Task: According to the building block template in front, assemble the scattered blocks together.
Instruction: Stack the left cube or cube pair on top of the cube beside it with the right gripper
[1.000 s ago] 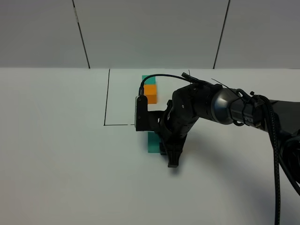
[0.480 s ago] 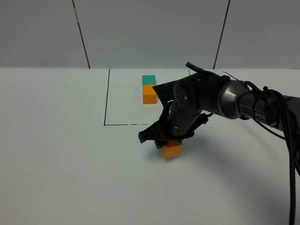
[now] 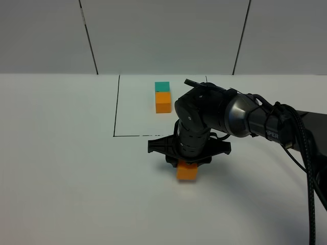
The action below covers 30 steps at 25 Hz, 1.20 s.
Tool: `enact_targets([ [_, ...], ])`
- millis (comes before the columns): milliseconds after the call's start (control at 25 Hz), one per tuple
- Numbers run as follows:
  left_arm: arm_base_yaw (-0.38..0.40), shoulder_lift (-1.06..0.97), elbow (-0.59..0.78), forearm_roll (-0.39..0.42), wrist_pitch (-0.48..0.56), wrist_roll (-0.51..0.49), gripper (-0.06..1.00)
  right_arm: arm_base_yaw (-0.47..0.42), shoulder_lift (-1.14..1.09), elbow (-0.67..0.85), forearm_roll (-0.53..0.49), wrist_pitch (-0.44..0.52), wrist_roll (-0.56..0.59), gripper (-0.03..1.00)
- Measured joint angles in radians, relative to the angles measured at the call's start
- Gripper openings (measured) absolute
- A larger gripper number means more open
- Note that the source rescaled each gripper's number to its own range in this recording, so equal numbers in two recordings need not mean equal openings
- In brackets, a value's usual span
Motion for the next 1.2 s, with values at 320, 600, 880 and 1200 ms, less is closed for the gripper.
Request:
enact_targets([
  [320, 0.0, 0.0, 0.0, 0.0, 0.0, 0.0, 0.67, 0.035, 0.002, -0.001, -0.031, -0.02, 0.025, 0.01],
  [600, 0.0, 0.0, 0.0, 0.0, 0.0, 0.0, 0.67, 0.057, 0.07, -0.051, -0.031, -0.019, 0.025, 0.01],
  [880, 0.0, 0.0, 0.0, 0.0, 0.0, 0.0, 0.67, 0.059, 0.093, -0.07, -0.031, -0.024, 0.025, 0.01],
  [1200, 0.0, 0.0, 0.0, 0.0, 0.0, 0.0, 0.67, 0.059, 0.111, -0.072, -0.031, -0.024, 0.025, 0.01],
])
